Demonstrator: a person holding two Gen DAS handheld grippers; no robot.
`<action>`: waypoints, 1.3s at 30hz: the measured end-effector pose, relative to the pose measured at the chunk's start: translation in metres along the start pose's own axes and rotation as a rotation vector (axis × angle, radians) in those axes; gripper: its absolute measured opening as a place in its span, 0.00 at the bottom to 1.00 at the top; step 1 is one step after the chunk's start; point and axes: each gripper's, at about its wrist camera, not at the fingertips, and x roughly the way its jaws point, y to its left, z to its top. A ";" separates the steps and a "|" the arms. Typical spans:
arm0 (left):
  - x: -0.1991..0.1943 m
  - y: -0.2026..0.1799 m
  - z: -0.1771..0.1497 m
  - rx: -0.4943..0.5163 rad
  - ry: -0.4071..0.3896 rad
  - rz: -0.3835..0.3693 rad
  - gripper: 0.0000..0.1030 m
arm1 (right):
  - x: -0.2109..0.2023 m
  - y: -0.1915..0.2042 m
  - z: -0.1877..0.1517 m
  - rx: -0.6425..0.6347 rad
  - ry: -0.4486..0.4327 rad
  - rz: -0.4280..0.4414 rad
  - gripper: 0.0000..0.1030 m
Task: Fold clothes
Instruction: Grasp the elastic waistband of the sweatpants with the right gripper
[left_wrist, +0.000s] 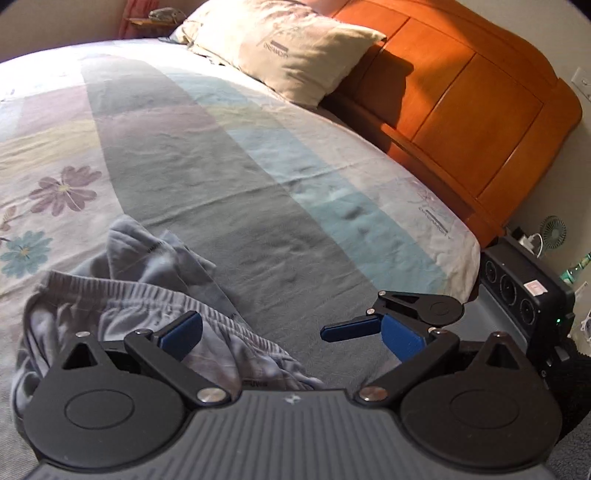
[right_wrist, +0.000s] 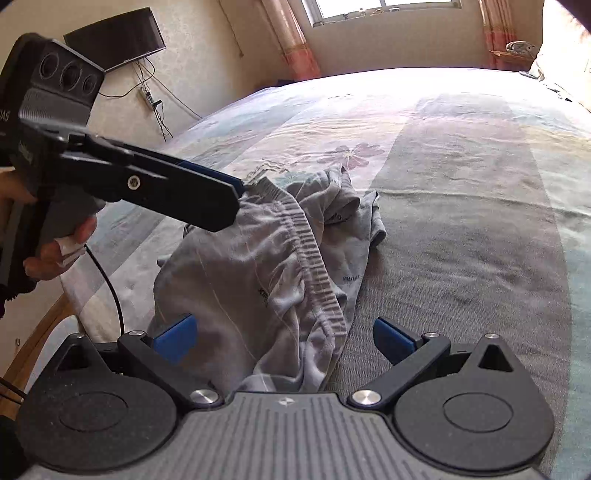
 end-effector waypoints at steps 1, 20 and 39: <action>0.009 0.003 -0.005 -0.008 0.038 0.024 0.99 | -0.002 0.000 -0.005 0.001 0.012 -0.004 1.00; -0.086 0.035 -0.069 -0.141 -0.078 0.173 0.99 | 0.016 0.017 0.057 -0.115 0.001 0.238 1.00; -0.104 0.087 -0.112 -0.240 -0.099 0.315 0.99 | 0.117 0.044 0.128 -0.133 0.213 0.531 1.00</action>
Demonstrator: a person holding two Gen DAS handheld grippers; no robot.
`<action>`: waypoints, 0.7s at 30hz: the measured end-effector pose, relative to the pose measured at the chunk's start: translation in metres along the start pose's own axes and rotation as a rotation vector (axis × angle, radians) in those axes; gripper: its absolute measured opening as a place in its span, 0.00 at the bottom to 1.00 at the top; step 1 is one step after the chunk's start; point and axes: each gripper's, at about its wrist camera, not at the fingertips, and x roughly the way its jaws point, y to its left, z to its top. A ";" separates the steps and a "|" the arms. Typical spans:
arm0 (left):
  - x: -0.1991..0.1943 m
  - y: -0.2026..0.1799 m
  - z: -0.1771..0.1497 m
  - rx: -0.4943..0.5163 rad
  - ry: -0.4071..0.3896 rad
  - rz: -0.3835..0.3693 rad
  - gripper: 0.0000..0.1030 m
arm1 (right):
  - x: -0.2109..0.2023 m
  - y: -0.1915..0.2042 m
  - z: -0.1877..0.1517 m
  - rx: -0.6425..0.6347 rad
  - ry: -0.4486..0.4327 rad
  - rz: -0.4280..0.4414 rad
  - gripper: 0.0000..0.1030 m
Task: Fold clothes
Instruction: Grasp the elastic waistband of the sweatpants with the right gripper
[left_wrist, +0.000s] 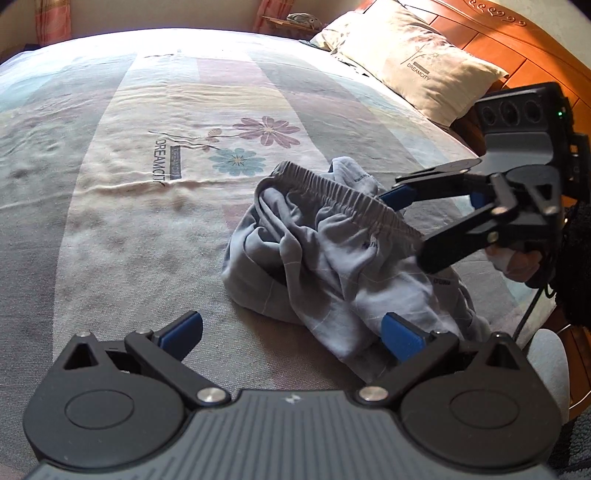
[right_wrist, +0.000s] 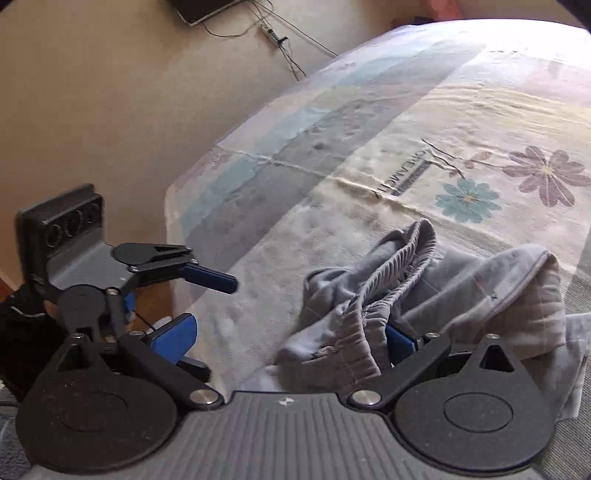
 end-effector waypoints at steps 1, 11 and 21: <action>0.002 0.002 -0.001 -0.007 0.000 -0.007 0.99 | -0.005 0.002 0.002 -0.003 -0.018 0.021 1.00; 0.006 0.014 -0.012 -0.040 -0.002 -0.030 0.99 | 0.020 -0.031 0.010 0.104 0.094 -0.078 0.42; 0.000 -0.005 -0.007 -0.011 -0.038 -0.070 0.99 | -0.031 0.007 0.001 -0.081 0.089 -0.334 0.22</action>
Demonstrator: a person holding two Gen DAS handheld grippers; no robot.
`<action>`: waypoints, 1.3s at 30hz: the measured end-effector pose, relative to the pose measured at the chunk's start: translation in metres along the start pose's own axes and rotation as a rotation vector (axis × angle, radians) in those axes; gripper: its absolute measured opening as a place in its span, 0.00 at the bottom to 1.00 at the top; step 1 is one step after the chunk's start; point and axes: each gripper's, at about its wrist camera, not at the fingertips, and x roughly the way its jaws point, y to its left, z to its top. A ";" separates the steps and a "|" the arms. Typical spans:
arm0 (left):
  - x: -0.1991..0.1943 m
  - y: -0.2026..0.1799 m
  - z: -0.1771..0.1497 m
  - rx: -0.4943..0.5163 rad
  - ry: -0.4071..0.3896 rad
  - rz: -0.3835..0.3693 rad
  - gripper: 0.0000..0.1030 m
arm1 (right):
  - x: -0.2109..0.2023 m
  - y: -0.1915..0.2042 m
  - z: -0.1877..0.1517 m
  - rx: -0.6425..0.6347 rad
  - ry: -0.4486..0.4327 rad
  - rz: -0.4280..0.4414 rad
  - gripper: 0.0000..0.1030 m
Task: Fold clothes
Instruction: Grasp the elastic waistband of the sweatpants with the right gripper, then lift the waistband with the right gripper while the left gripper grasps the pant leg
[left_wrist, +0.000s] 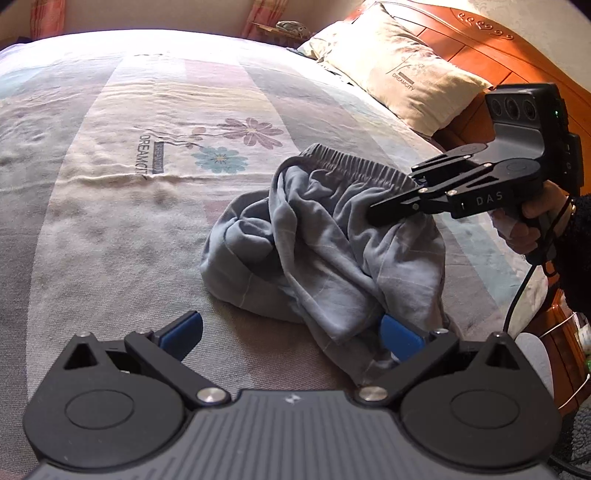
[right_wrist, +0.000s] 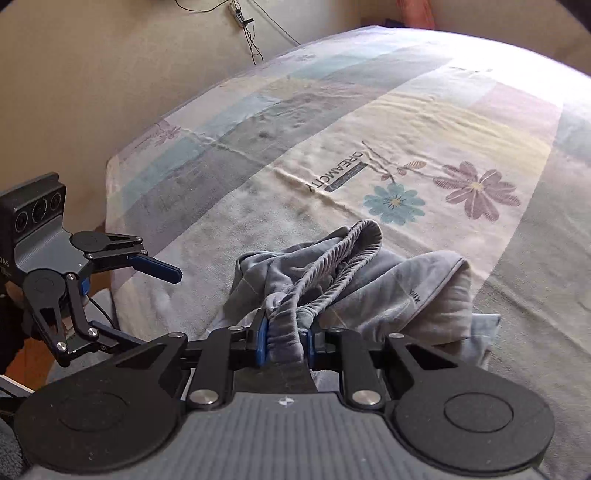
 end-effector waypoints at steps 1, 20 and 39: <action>0.000 -0.004 0.001 0.009 -0.005 -0.007 0.99 | -0.009 0.000 -0.002 -0.007 -0.009 -0.032 0.22; 0.015 -0.074 0.016 0.124 -0.004 -0.100 0.99 | -0.123 -0.098 -0.091 0.252 0.064 -0.668 0.22; 0.030 -0.103 0.040 0.296 0.005 -0.031 0.99 | -0.182 -0.110 -0.130 0.390 -0.061 -0.820 0.51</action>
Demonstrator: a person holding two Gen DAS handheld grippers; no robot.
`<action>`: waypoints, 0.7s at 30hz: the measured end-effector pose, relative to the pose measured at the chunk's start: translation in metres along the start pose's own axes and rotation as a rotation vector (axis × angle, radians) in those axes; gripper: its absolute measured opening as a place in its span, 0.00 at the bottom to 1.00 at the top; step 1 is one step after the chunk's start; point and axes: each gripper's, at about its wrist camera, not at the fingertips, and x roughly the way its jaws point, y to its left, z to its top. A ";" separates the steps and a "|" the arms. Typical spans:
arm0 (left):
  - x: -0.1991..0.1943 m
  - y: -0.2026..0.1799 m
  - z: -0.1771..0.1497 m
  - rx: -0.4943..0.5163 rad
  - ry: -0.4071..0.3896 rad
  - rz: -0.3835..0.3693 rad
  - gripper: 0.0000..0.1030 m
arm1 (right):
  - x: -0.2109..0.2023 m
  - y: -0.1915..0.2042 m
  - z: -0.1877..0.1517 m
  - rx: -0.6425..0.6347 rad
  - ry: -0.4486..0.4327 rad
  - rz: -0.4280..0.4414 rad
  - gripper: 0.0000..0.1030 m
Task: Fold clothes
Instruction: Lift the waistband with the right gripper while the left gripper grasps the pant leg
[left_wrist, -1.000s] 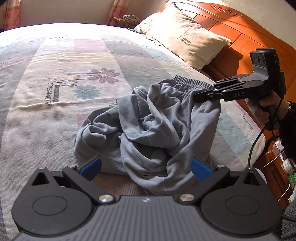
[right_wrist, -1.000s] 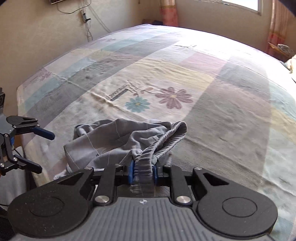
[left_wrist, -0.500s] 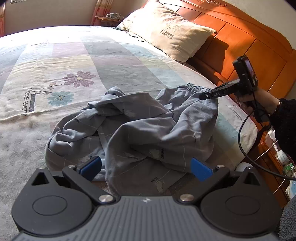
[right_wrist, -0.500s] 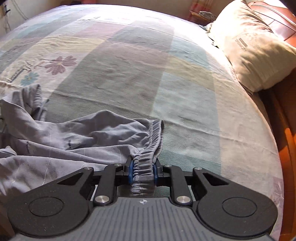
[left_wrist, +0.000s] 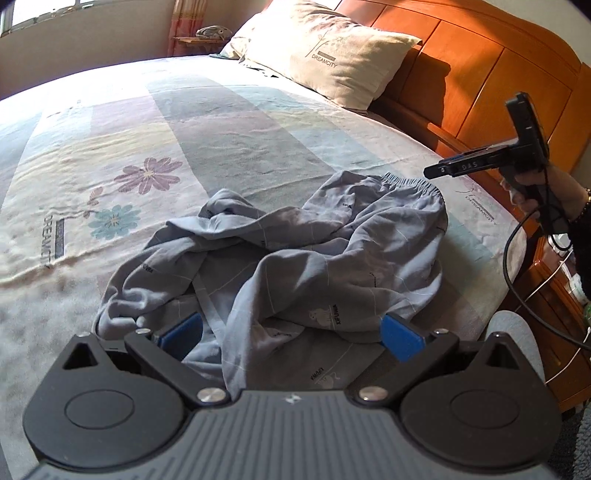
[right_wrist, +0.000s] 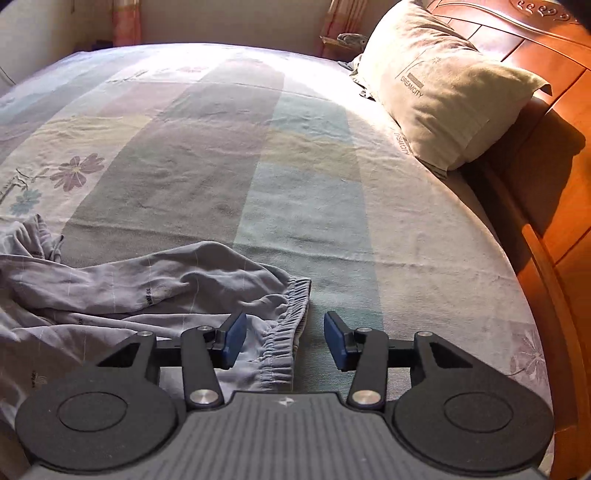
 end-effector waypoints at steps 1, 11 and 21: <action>0.002 -0.001 0.005 0.038 -0.008 0.010 0.99 | -0.006 0.001 -0.003 0.003 -0.018 0.021 0.51; 0.054 -0.004 0.060 0.350 0.057 0.075 0.64 | -0.034 0.053 -0.061 -0.056 -0.150 0.192 0.50; 0.100 -0.009 0.059 0.637 0.207 0.152 0.43 | -0.034 0.058 -0.073 -0.049 -0.190 0.273 0.50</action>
